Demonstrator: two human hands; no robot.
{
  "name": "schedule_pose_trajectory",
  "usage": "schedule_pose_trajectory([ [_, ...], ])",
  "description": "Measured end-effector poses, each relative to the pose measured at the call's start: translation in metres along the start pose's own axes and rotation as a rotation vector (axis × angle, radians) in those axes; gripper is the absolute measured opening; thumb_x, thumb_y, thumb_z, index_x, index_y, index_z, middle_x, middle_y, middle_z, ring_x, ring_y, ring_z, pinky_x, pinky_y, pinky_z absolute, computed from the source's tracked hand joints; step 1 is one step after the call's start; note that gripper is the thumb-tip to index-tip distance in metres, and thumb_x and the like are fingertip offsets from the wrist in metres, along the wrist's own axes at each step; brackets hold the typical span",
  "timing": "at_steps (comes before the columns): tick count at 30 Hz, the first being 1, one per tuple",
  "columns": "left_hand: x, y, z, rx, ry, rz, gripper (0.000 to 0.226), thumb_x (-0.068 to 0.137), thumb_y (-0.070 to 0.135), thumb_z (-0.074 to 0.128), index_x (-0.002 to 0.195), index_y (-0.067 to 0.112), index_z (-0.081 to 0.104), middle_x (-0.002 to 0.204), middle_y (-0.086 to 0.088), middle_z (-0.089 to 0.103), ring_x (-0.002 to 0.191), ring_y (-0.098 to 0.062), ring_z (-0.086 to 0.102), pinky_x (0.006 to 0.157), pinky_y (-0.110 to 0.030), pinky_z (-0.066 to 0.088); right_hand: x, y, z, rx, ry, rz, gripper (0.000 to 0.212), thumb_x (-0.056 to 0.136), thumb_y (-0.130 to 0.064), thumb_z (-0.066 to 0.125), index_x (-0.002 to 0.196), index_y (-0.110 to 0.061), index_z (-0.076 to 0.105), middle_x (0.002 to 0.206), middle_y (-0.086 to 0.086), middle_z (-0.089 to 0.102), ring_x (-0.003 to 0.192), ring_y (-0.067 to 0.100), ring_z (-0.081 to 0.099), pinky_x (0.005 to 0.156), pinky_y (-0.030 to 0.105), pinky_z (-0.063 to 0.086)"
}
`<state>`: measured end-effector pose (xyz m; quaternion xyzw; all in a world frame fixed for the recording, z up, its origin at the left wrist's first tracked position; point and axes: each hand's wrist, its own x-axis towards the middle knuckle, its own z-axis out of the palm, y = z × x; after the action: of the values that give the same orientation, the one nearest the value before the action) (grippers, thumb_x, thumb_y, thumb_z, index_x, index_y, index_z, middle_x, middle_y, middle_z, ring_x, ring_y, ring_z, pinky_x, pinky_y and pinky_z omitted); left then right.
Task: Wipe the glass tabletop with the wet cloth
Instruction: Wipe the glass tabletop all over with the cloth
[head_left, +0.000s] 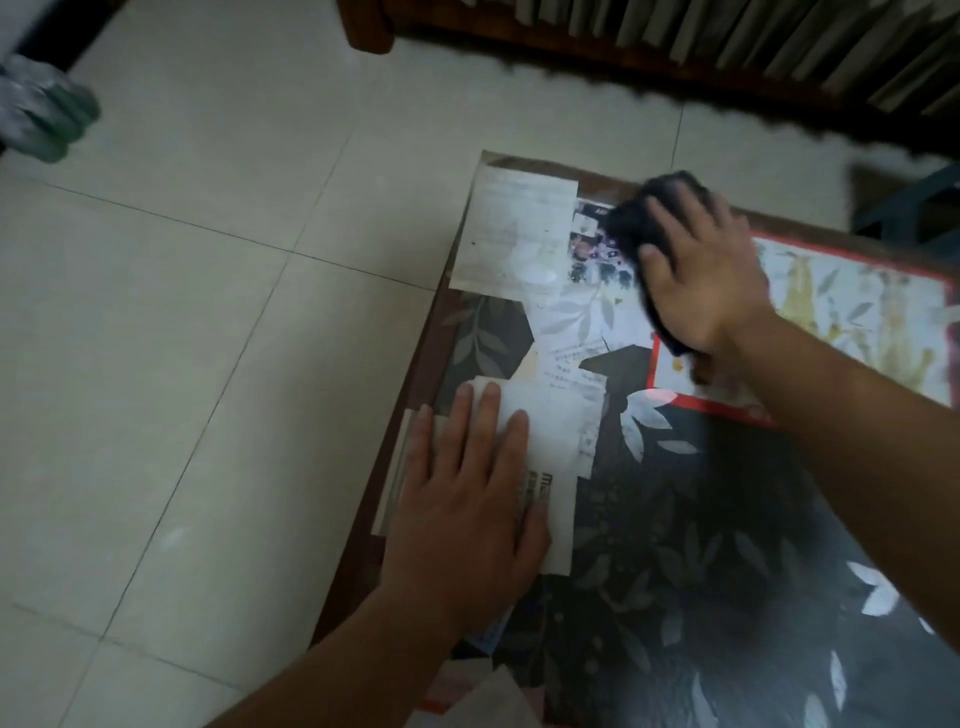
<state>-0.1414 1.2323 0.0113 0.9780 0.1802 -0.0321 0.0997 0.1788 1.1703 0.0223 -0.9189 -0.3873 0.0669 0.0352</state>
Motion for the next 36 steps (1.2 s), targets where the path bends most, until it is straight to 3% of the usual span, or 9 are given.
schedule_pose_trajectory([
  [4, 0.000, -0.001, 0.000, -0.023, 0.001, -0.003, 0.074, 0.102, 0.058, 0.018, 0.159, 0.014, 0.032, 0.172, -0.015, 0.013, 0.160, -0.033, 0.003, 0.125, -0.062, 0.013, -0.005, -0.016, -0.001, 0.051, 0.013, 0.233, 0.067, 0.098, -0.053, 0.015, 0.160, -0.028, 0.015, 0.169, 0.003, 0.007, 0.154, 0.036, -0.001, 0.124, 0.054, 0.002],
  [9, 0.001, 0.001, -0.001, -0.012, 0.002, 0.003, 0.072, 0.101, 0.055, 0.028, 0.158, 0.012, 0.033, 0.171, -0.017, 0.014, 0.160, -0.034, 0.004, 0.125, -0.062, 0.013, -0.075, -0.070, 0.017, 0.031, -0.023, -0.381, 0.059, 0.102, -0.054, 0.023, 0.156, -0.032, 0.026, 0.167, 0.000, 0.015, 0.155, 0.032, 0.001, 0.124, 0.051, 0.001],
  [11, 0.002, 0.002, -0.001, -0.007, 0.001, -0.003, 0.072, 0.100, 0.054, 0.033, 0.158, 0.012, 0.033, 0.171, -0.017, 0.015, 0.160, -0.034, 0.004, 0.125, -0.062, 0.013, -0.068, -0.058, 0.013, 0.027, -0.064, -0.449, 0.059, 0.101, -0.055, 0.022, 0.156, -0.033, 0.026, 0.167, -0.001, 0.015, 0.155, 0.030, 0.002, 0.124, 0.051, 0.002],
  [16, 0.003, 0.003, -0.002, 0.008, 0.000, -0.007, 0.072, 0.101, 0.056, 0.029, 0.159, 0.013, 0.030, 0.171, -0.016, 0.013, 0.160, -0.032, 0.001, 0.126, -0.060, 0.009, 0.019, -0.069, 0.000, 0.050, -0.046, -0.072, 0.061, 0.101, -0.054, 0.019, 0.159, -0.036, 0.015, 0.169, 0.000, 0.002, 0.154, 0.033, -0.007, 0.124, 0.052, -0.004],
  [22, 0.001, 0.003, -0.002, 0.009, 0.008, -0.011, 0.073, 0.100, 0.055, 0.033, 0.159, 0.012, 0.029, 0.171, -0.017, 0.014, 0.160, -0.033, 0.003, 0.126, -0.059, 0.009, -0.071, -0.081, 0.018, 0.037, -0.078, -0.604, 0.057, 0.100, -0.054, 0.028, 0.154, -0.035, 0.031, 0.167, -0.005, 0.019, 0.155, 0.028, 0.002, 0.124, 0.053, 0.002],
  [24, 0.002, 0.003, -0.001, 0.009, 0.025, -0.009, 0.072, 0.100, 0.055, 0.032, 0.159, 0.013, 0.030, 0.171, -0.017, 0.014, 0.160, -0.032, 0.003, 0.126, -0.058, 0.007, -0.041, -0.079, 0.011, 0.025, -0.072, -0.555, 0.058, 0.100, -0.054, 0.026, 0.155, -0.035, 0.028, 0.167, -0.004, 0.016, 0.155, 0.029, 0.003, 0.124, 0.053, 0.003],
  [28, 0.002, 0.002, -0.001, 0.008, 0.039, -0.011, 0.072, 0.102, 0.058, 0.023, 0.159, 0.014, 0.029, 0.171, -0.016, 0.013, 0.160, -0.031, 0.002, 0.127, -0.057, 0.005, 0.009, -0.107, 0.006, 0.043, -0.054, -0.221, 0.057, 0.103, -0.053, 0.025, 0.158, -0.036, 0.019, 0.169, -0.002, 0.006, 0.155, 0.032, -0.006, 0.124, 0.052, -0.004],
  [33, 0.000, 0.002, -0.001, 0.013, 0.029, -0.014, 0.073, 0.100, 0.056, 0.030, 0.160, 0.014, 0.027, 0.171, -0.016, 0.013, 0.160, -0.032, 0.004, 0.127, -0.059, 0.010, -0.069, -0.088, 0.015, 0.085, -0.078, -0.482, 0.060, 0.099, -0.056, 0.021, 0.155, -0.036, 0.027, 0.167, -0.006, 0.014, 0.155, 0.026, -0.002, 0.125, 0.051, -0.003],
  [36, 0.002, 0.002, 0.000, 0.017, 0.048, -0.008, 0.073, 0.099, 0.056, 0.032, 0.159, 0.014, 0.029, 0.171, -0.017, 0.015, 0.159, -0.033, 0.006, 0.127, -0.059, 0.010, -0.037, -0.057, 0.005, 0.011, -0.047, -0.370, 0.061, 0.099, -0.056, 0.018, 0.156, -0.035, 0.021, 0.168, -0.004, 0.008, 0.155, 0.028, -0.002, 0.124, 0.054, 0.001],
])
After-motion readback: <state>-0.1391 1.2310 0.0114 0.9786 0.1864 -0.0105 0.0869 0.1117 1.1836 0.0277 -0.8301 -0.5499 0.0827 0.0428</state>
